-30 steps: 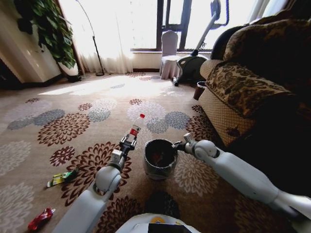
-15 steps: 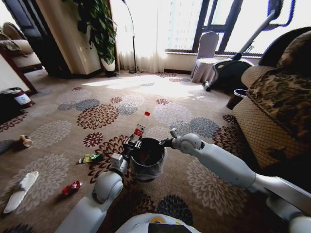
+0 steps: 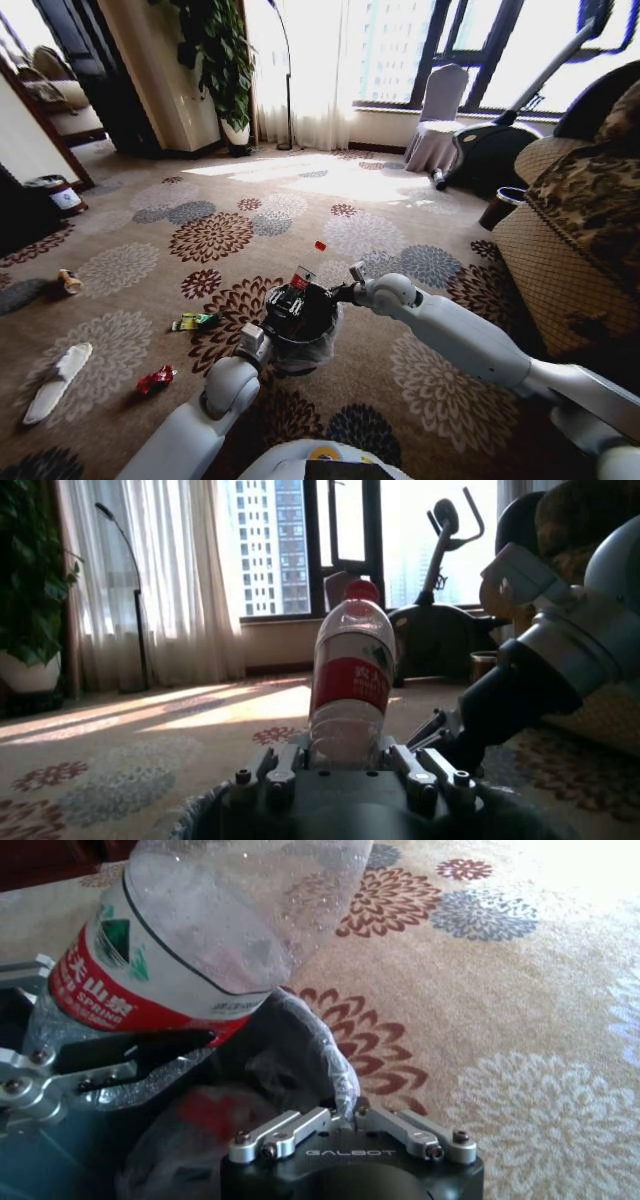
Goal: Pick up the trash from the ground and place it into the trash bin.
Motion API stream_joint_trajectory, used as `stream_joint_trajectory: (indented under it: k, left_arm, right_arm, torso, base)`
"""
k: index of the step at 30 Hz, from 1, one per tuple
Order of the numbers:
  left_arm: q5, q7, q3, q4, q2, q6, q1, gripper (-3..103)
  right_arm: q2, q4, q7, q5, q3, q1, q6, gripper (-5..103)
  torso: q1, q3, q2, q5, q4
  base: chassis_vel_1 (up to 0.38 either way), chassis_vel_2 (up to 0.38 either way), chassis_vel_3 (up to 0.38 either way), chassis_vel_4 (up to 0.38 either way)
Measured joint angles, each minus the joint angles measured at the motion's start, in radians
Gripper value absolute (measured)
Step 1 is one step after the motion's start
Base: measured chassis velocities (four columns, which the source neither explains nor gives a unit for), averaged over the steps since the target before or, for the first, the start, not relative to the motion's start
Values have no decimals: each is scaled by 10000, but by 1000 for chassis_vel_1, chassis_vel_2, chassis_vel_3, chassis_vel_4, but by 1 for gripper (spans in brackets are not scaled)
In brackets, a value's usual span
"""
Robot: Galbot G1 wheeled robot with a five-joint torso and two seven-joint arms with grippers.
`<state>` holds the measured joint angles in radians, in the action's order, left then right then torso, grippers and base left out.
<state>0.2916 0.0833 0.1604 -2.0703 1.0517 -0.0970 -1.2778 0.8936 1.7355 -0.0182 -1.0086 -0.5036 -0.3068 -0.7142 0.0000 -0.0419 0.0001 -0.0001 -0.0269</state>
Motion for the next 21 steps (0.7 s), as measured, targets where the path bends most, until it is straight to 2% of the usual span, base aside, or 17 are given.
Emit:
stream_joint_trajectory:
  k: [2, 3, 6, 10, 11, 12, 15, 18, 21]
  left_arm:
    - [2, -67, -53, 72, -18, 115, 23, 33]
    - [3, -106, -137, 138, -18, 225, 98, 42]
    - [-27, -114, -241, 194, 0, 291, 206, 47]
    - [-37, -199, -328, 253, 1, 387, 306, 69]
    - [-37, -199, -328, 253, 1, 387, 306, 69]
    - [-37, -237, -329, 275, 12, 420, 306, 74]
    - [-35, -278, -327, 301, 37, 441, 294, 80]
    - [-38, -316, -289, 281, 58, 455, 267, 96]
    - [43, -114, -162, 157, 114, 397, 277, 98]
  right_arm:
    - [-3, 13, 0, -1, 13, 0, 0, 1]
    - [-4, 18, 0, -2, 28, 0, 23, 1]
    - [-25, 22, 1, -3, 45, 0, 95, 1]
    - [-63, 42, 0, -17, 80, 11, 139, 1]
    - [-63, 42, 0, -17, 80, 11, 139, 1]
    - [-69, 40, 0, -17, 84, 14, 161, 1]
    - [-78, 32, 0, -21, 88, 17, 189, 1]
    - [-80, -5, -1, -22, 118, 11, 253, 1]
    - [-62, -38, 0, -11, 203, -52, 287, 1]
  torso:
    - [0, 0, 0, 1, 1]
    - [0, 0, 0, 1, 1]
    - [0, 0, 0, 1, 0]
    - [0, 0, 0, 1, 1]
    - [0, 0, 0, 1, 1]
    - [0, 0, 0, 1, 1]
    - [0, 0, 0, 1, 1]
    - [0, 0, 0, 1, 0]
    - [0, 0, 0, 1, 0]
  base:
    - [0, 0, 0, 0]
    - [0, 0, 0, 0]
    - [0, 0, 0, 0]
    - [0, 0, 0, 0]
    - [0, 0, 0, 0]
    - [0, 0, 0, 0]
    - [0, 0, 0, 0]
    - [0, 0, 0, 0]
    - [0, 0, 0, 0]
